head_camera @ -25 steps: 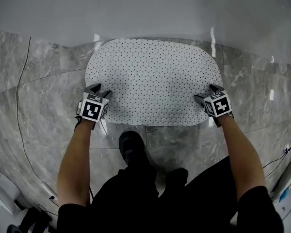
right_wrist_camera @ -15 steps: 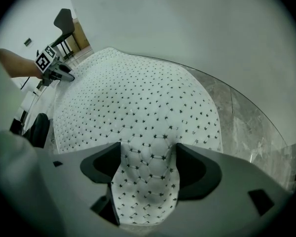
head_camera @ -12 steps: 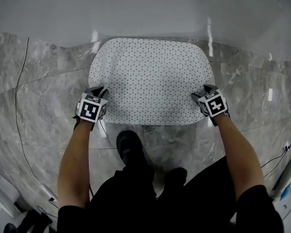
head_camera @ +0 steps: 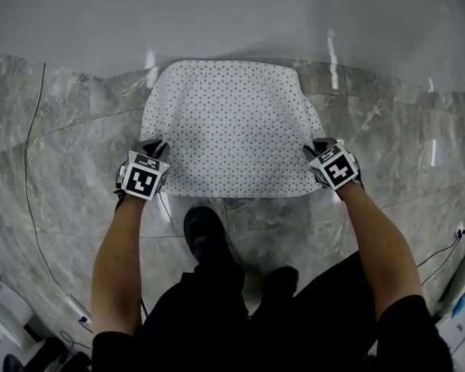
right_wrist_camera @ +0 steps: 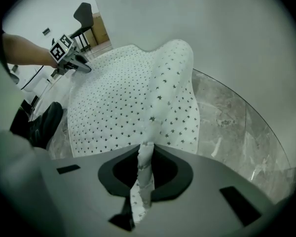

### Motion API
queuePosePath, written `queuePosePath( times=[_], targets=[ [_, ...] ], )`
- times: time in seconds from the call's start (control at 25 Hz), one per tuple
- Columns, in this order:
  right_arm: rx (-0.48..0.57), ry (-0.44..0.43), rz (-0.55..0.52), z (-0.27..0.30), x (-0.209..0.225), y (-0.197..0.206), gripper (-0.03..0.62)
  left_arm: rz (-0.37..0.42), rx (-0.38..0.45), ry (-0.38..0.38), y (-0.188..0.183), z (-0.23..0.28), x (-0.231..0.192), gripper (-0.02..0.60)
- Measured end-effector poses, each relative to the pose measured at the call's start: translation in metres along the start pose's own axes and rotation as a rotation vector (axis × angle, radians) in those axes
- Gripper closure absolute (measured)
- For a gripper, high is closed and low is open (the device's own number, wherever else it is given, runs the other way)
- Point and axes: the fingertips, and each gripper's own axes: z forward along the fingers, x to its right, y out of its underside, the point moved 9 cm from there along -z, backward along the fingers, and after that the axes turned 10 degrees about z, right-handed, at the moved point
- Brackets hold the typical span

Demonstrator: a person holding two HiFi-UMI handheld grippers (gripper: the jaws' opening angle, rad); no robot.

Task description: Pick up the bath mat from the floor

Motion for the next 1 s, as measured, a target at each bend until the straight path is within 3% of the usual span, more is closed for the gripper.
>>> queuePosePath(
  times=[0.6,0.84,1.0],
  targets=[
    [0.07,-0.083,0.012,-0.023,0.003,-0.008,0.554,0.022,0.036,0.004,-0.016,-0.031,-0.003,0.545],
    [0.215,-0.125,0.033,-0.045,-0.002,-0.037,0.556,0.028,0.027,-0.02,-0.016,-0.043,-0.003,0.545],
    [0.222,-0.119,0.023,-0.044,-0.006,-0.05,0.557,0.028,0.032,-0.022,-0.019,-0.056,-0.004,0.545]
  ],
)
